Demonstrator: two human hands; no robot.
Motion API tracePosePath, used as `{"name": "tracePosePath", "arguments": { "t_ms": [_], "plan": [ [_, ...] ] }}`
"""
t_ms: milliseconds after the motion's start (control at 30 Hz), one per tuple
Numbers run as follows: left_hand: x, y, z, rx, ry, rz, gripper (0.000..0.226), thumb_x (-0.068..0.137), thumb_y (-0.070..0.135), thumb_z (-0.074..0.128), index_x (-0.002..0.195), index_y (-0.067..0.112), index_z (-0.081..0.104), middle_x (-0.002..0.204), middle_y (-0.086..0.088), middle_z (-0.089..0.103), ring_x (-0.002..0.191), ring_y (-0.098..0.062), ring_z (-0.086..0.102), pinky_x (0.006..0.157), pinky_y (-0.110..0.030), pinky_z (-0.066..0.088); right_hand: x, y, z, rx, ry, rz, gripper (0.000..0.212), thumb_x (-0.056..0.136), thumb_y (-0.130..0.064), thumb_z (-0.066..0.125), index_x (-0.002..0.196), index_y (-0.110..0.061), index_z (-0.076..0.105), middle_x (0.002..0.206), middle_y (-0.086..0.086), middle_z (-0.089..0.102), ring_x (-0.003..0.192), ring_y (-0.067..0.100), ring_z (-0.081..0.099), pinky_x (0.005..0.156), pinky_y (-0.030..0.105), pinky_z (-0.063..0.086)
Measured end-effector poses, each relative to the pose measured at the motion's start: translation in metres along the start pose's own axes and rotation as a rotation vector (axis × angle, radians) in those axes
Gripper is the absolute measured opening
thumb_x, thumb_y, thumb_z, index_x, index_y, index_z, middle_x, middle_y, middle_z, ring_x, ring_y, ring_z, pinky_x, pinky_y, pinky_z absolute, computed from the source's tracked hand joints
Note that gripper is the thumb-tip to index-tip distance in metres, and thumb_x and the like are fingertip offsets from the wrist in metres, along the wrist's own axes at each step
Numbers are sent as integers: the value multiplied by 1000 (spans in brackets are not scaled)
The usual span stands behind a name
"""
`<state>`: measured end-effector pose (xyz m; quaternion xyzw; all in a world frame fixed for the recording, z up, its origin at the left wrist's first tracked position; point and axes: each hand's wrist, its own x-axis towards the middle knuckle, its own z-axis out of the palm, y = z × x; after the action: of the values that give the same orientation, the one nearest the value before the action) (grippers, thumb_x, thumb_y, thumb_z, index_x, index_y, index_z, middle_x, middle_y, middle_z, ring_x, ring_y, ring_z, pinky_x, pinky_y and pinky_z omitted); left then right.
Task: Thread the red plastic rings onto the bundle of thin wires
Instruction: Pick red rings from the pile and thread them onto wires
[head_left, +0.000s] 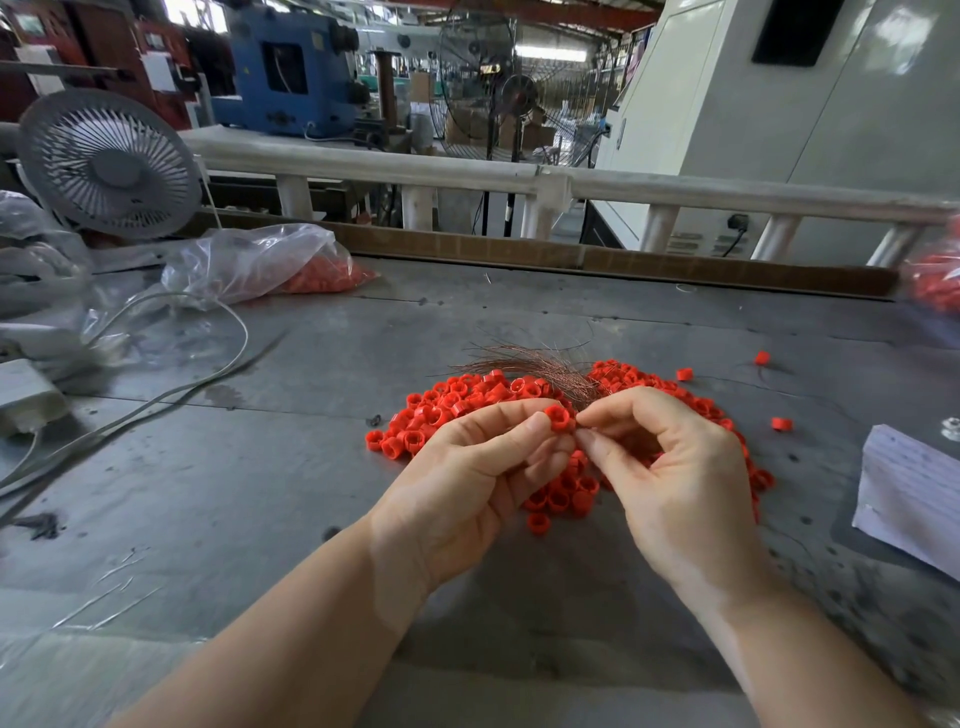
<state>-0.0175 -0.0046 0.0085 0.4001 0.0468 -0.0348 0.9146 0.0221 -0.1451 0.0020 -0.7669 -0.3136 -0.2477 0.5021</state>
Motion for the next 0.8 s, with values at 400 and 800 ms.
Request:
{"name": "tracePosePath", "arguments": {
  "t_ms": [400, 800],
  "plan": [
    [-2, 2, 0, 2, 1, -25, 20, 66, 2, 61, 77, 8, 77, 72, -11, 70, 64, -14, 70, 57, -18, 56, 2, -5, -3, 143, -75, 146, 28, 78, 0, 71, 71, -27, 66, 68, -15, 66, 64, 4, 62, 60, 13, 46],
    [-1, 4, -1, -3, 0, -42, 21, 67, 2, 61, 80, 9, 77, 74, -11, 71, 65, -14, 69, 60, -20, 57, 4, -4, -4, 183, -118, 184, 29, 80, 1, 69, 73, -28, 70, 75, -13, 68, 71, 3, 62, 64, 12, 43]
  ]
}}
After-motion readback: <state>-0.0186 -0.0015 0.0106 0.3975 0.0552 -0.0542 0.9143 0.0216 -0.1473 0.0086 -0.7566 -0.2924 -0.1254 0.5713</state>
